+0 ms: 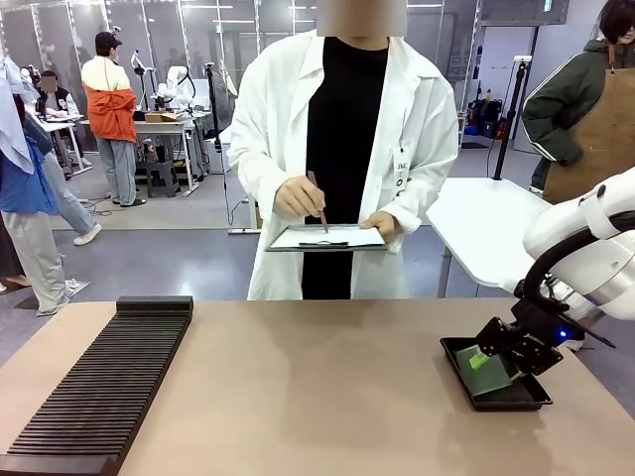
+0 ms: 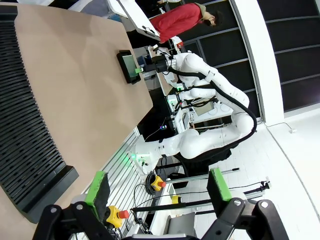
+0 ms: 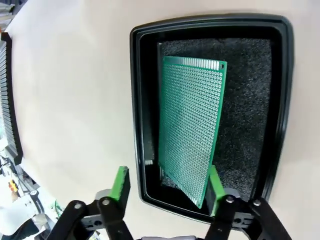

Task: Inspect the PCB.
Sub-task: Place the Blank PCB in the ESD tray.

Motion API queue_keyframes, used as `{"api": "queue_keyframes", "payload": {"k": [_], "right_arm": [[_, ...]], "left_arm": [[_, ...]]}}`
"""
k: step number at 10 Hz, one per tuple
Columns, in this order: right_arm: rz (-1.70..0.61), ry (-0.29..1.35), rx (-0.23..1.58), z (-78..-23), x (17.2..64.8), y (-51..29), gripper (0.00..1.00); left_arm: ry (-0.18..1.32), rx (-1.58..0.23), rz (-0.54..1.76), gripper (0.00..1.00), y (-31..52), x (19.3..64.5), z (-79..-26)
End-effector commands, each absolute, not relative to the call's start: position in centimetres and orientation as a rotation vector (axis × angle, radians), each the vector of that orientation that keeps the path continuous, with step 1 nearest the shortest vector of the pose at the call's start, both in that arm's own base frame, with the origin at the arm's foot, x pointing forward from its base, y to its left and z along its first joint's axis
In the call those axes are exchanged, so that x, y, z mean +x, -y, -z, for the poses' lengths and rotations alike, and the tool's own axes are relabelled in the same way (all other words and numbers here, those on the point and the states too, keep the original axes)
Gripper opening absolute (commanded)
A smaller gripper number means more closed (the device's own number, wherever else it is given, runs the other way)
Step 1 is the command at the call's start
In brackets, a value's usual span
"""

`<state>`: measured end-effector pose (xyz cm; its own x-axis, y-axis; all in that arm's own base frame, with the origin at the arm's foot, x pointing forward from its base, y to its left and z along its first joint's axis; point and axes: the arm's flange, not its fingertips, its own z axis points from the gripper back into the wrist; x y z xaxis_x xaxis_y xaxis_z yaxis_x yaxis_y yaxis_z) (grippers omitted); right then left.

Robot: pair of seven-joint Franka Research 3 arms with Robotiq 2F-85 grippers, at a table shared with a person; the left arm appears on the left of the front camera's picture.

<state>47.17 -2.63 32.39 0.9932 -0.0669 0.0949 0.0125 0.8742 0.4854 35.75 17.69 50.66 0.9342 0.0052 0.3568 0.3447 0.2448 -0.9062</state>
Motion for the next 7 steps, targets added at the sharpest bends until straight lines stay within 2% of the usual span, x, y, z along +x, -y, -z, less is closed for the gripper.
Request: {"api": "queue_keyframes", "payload": {"k": [1,3,5,7], "right_arm": [[0.088,0.143,0.408,-33.8,45.9,1.3,1.00],[0.140,0.180,0.285,-35.5,44.4,1.5,1.00],[0.137,0.219,0.283,-37.1,43.5,1.2,1.00],[0.109,0.211,0.309,-36.2,44.4,2.3,1.00]], "left_arm": [[0.305,-1.321,0.243,1.00,-17.7,35.7,-50.9],[0.305,-1.321,0.243,1.00,-17.7,35.7,-50.9],[0.305,-1.321,0.243,1.00,-17.7,35.7,-50.9],[0.305,-1.321,0.243,1.00,-17.7,35.7,-50.9]]}}
